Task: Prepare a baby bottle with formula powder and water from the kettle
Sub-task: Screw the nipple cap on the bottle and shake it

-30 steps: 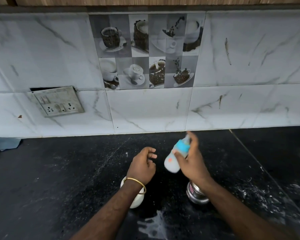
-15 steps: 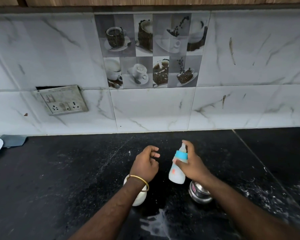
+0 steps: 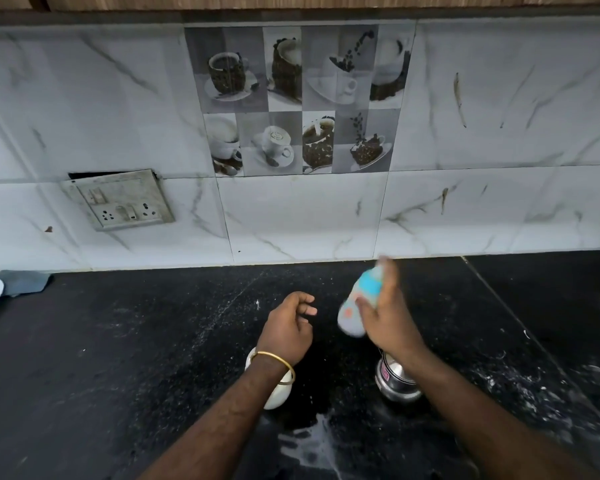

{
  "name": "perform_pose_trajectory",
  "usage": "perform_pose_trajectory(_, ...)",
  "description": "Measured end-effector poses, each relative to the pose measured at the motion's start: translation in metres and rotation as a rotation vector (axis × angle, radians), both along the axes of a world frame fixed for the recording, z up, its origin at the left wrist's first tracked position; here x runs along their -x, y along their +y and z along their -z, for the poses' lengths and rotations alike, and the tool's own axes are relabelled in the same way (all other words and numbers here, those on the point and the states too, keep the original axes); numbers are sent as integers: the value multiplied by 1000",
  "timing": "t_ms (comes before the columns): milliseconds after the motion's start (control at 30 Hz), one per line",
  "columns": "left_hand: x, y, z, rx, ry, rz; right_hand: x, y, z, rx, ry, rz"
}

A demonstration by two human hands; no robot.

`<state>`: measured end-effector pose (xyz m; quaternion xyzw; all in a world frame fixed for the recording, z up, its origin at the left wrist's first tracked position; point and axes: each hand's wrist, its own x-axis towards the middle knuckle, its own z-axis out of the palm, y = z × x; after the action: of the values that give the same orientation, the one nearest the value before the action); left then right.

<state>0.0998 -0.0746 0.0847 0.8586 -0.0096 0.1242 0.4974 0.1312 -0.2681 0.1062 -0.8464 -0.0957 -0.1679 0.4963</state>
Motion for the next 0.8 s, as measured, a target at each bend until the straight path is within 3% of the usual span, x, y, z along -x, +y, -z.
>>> perform_pose_trajectory(33,0,0,0,-3,3,-4,0,-2,2,91,148,-118)
perform_pose_trajectory(67,1,0,0,-4,4,-7,1,-1,4,54,187,-147)
perform_pose_trajectory(100,2,0,0,-5,7,-6,2,-1,3,-23,154,-109)
perform_pose_trajectory(167,2,1,1,-5,3,2,5,2,-3,-280,-96,106)
perform_pose_trajectory(200,1,1,2,-1,3,-4,3,1,-5,-288,-162,166)
perform_pose_trajectory(267,0,2,2,-11,14,-14,-2,1,-2,-110,-82,85)
perform_pose_trajectory(300,1,1,3,-18,18,-20,-3,0,2,32,70,-50)
perform_pose_trajectory(367,3,0,2,-19,18,-19,3,2,2,56,198,-154)
perform_pose_trajectory(467,1,-2,-1,-2,19,-7,3,1,-8,-236,-123,84)
perform_pose_trajectory(500,2,-2,-2,0,31,-6,1,1,-7,-222,-169,121)
perform_pose_trajectory(533,2,-1,-3,1,43,-5,1,1,-5,-134,-144,107)
perform_pose_trajectory(600,5,-1,-4,3,51,-4,2,-1,4,79,124,-124)
perform_pose_trajectory(633,5,-1,-5,6,51,-1,4,-1,6,67,194,-181)
perform_pose_trajectory(667,5,-2,-6,12,52,5,5,-1,5,-12,185,-157)
perform_pose_trajectory(733,4,-2,-9,19,55,12,5,1,-2,-281,-41,36)
perform_pose_trajectory(800,3,-1,-10,20,60,8,2,1,-3,-235,-144,115)
